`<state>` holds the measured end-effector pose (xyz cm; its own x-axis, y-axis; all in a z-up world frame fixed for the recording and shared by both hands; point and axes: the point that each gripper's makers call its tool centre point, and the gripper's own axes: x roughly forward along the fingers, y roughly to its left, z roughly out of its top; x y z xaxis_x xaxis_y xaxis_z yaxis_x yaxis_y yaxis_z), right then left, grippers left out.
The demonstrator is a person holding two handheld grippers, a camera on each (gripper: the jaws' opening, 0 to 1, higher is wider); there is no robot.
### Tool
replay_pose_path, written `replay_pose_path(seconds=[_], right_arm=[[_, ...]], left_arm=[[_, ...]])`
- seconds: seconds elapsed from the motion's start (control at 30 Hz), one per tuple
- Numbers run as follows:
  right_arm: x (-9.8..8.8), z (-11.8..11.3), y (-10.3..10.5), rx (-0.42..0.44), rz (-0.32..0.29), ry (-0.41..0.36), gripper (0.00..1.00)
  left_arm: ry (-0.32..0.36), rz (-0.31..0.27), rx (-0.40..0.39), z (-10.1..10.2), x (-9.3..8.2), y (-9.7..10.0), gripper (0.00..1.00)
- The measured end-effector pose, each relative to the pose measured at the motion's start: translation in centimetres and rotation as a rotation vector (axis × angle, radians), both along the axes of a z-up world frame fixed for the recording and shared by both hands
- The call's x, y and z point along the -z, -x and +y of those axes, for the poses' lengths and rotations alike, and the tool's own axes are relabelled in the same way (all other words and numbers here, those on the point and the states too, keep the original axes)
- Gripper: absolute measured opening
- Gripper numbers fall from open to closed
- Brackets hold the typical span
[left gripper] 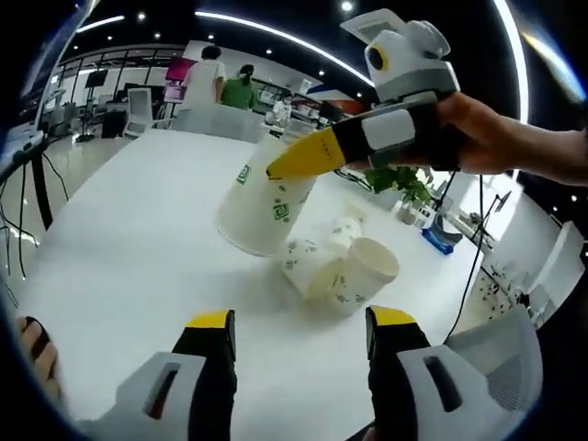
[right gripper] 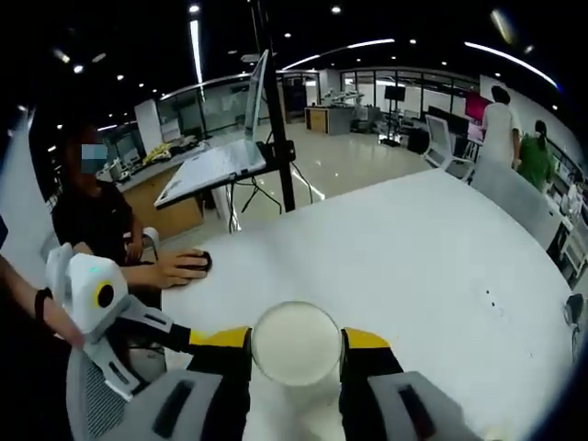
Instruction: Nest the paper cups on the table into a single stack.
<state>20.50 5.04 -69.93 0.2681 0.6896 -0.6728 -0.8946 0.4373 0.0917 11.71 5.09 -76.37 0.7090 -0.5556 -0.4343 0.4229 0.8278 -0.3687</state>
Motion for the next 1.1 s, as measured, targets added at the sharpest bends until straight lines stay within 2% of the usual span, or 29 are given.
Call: replay_pose_path(seconds=[0.23, 0.37, 0.5, 0.73, 0.8, 1.1], right_arm=[[-1.4, -0.1, 1.4, -0.015, 0.005, -0.027, 0.36], [-2.8, -0.4, 2.2, 0.002, 0.038, -0.075, 0.36], [-2.9, -0.3, 3.2, -0.008, 0.072, -0.107, 0.36], [-3.1, -0.7, 3.6, 0.016, 0.132, -0.167, 0.36], [-3.1, -0.9, 3.2, 0.031, 0.164, -0.191, 0.36], [-3.1, -1.1, 3.3, 0.047, 0.204, -0.222, 0.36]], left_arm=[[0.027, -0.001, -0.011, 0.1, -0.1, -0.4, 0.54], [0.059, -0.019, -0.007, -0.4, -0.8, -0.7, 0.54], [0.056, -0.05, 0.009, -0.8, -1.4, -1.1, 0.52], [0.053, -0.104, 0.027, -1.5, -2.5, -1.5, 0.46], [0.063, -0.125, 0.03, -1.6, -2.9, -1.7, 0.45], [0.028, -0.178, 0.023, -1.2, -3.7, -2.2, 0.37]])
